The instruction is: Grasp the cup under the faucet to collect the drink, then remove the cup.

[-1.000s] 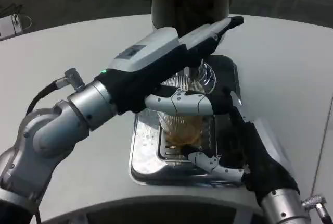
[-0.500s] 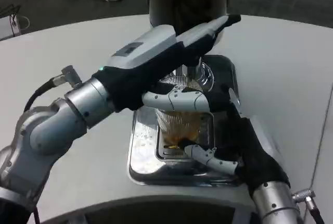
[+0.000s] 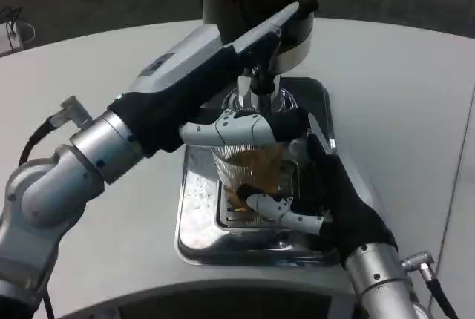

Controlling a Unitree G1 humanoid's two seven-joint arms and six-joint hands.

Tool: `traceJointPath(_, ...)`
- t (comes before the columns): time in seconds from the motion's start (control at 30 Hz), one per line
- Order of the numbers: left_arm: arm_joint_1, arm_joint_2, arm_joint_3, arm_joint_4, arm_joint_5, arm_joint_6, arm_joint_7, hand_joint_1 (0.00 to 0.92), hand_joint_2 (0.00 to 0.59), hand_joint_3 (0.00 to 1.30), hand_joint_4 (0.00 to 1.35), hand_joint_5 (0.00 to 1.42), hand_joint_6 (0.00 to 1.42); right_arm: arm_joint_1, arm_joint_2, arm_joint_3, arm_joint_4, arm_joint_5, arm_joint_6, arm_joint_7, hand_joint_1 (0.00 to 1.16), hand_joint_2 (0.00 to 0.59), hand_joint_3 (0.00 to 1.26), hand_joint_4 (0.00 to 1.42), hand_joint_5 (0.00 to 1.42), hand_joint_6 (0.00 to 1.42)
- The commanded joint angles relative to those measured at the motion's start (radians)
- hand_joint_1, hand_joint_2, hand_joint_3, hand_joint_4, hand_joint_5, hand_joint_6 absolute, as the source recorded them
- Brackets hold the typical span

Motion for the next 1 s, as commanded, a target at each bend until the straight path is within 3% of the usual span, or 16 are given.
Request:
traceJointPath(0.03,0.053,0.002,0.065,0.023,-0.02,-0.025,0.049,0.0,0.042,0.05,0.0,0.1,0.2,-0.007,-0.002,0.005,0.012,0.017,0.004,0.002,0.78,0.203,0.0,0.0,0.0,0.0)
traceJointPath(0.43,0.143,-0.005,0.165,0.034,-0.046,-0.193,0.143,0.0,0.082,0.22,0.19,0.29,0.36,0.0,-0.001,0.011,0.015,0.028,0.003,-0.001,0.78,0.205,0.0,0.0,0.0,0.0)
traceJointPath(0.57,0.198,0.019,0.202,0.025,-0.041,-0.227,0.16,0.0,0.096,0.27,0.24,0.35,0.42,0.001,0.002,0.011,0.014,0.027,0.004,-0.006,0.78,0.209,0.0,0.0,0.0,0.0)
traceJointPath(0.73,0.284,0.088,0.23,-0.004,0.0,-0.209,0.146,0.0,0.099,0.25,0.22,0.35,0.42,-0.003,0.008,0.012,0.013,0.021,0.009,-0.016,0.77,0.211,0.0,0.0,0.0,0.0)
traceJointPath(0.8,0.336,0.127,0.239,-0.032,0.024,-0.17,0.129,0.0,0.099,0.19,0.14,0.27,0.36,-0.01,0.013,0.013,0.02,0.02,0.013,-0.021,0.77,0.211,0.0,0.0,0.0,0.0)
traceJointPath(1.0,0.466,0.194,0.264,-0.175,0.064,-0.037,0.104,0.0,0.091,0.05,0.0,0.11,0.22,-0.031,0.027,0.02,0.048,0.018,0.014,-0.041,0.77,0.212,0.0,0.0,0.0,0.0)
